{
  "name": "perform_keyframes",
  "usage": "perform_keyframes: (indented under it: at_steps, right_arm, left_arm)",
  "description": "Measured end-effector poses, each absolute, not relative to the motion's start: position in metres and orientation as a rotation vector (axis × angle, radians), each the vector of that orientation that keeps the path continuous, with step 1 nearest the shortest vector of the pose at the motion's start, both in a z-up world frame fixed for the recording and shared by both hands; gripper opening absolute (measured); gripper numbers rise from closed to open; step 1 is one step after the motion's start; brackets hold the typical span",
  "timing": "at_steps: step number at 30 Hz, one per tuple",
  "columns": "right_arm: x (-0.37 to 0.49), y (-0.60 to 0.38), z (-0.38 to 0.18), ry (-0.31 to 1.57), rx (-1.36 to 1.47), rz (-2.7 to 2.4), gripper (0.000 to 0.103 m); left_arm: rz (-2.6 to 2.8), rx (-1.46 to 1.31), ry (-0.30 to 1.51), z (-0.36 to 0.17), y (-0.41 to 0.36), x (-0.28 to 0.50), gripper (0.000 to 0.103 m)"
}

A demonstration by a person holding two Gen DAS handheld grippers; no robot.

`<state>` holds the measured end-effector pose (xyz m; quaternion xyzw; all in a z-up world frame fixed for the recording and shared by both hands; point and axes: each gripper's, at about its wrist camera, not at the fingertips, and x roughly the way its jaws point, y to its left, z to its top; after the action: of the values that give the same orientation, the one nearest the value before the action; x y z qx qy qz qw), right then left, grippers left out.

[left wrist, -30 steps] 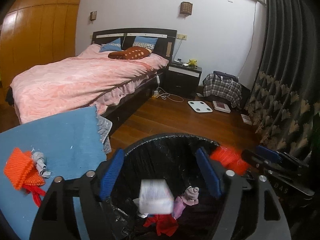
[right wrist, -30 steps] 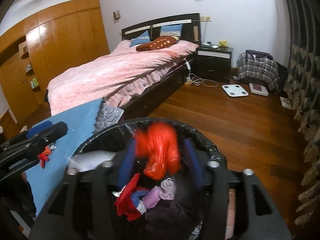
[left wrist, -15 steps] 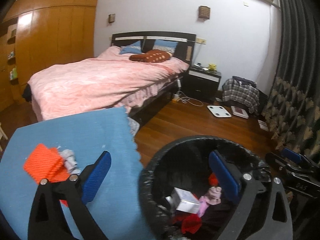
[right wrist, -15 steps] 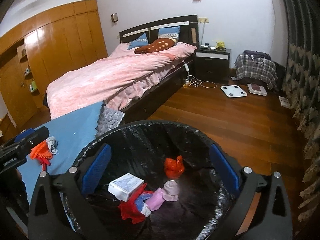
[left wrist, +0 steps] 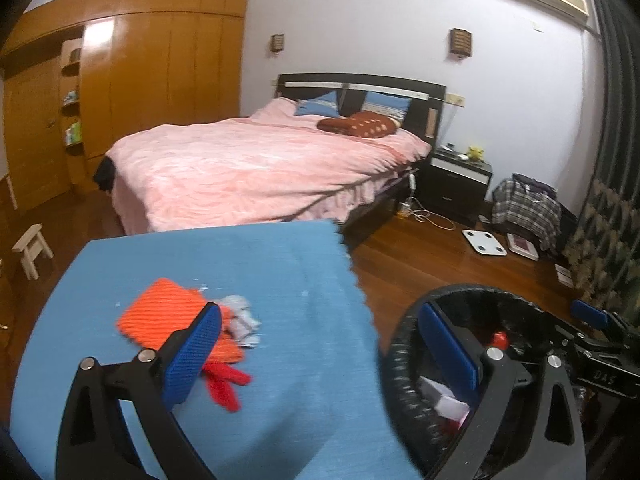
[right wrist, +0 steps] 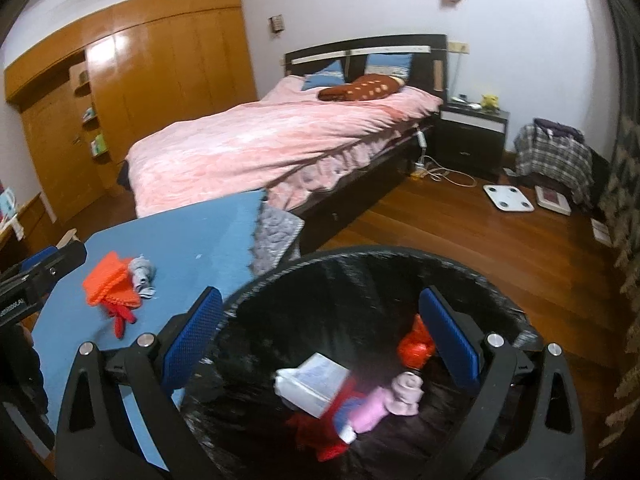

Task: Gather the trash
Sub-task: 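Move both open tools back over the table, then grasp the orange mesh pad with the left tool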

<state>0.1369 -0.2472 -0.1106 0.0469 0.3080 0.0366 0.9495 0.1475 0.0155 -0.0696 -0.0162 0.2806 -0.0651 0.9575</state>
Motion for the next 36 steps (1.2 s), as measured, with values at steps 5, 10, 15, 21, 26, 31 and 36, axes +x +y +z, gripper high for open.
perform_keyframes:
  at_steps: [5,10,15,21,26,31,36]
  right_arm:
    - [0.152,-0.213,-0.110,0.632,0.076,0.126,0.096]
    - [0.169,-0.178,-0.111,0.639,0.044,0.180,0.096]
    - [0.187,-0.147,-0.114,0.640,0.023,0.226,0.096]
    - [0.205,-0.119,-0.117,0.636,-0.013,0.263,0.096]
    - [0.217,-0.105,-0.123,0.644,-0.024,0.280,0.096]
    - [0.226,-0.095,-0.132,0.661,-0.025,0.287,0.096]
    - [0.228,-0.087,-0.140,0.674,-0.034,0.298,0.096]
  left_arm:
    - [-0.085,-0.040,0.567,-0.071,0.044,0.147,0.097]
    - [-0.036,-0.063,0.568,-0.074,0.073,0.150,0.097]
    - [0.003,-0.077,0.580,-0.081,0.095,0.156,0.097]
    - [0.042,-0.079,0.600,-0.094,0.115,0.168,0.097]
    - [0.066,-0.083,0.631,-0.111,0.126,0.180,0.097]
    - [0.082,-0.087,0.675,-0.131,0.130,0.192,0.097]
    - [0.073,-0.086,0.701,-0.145,0.129,0.202,0.097]
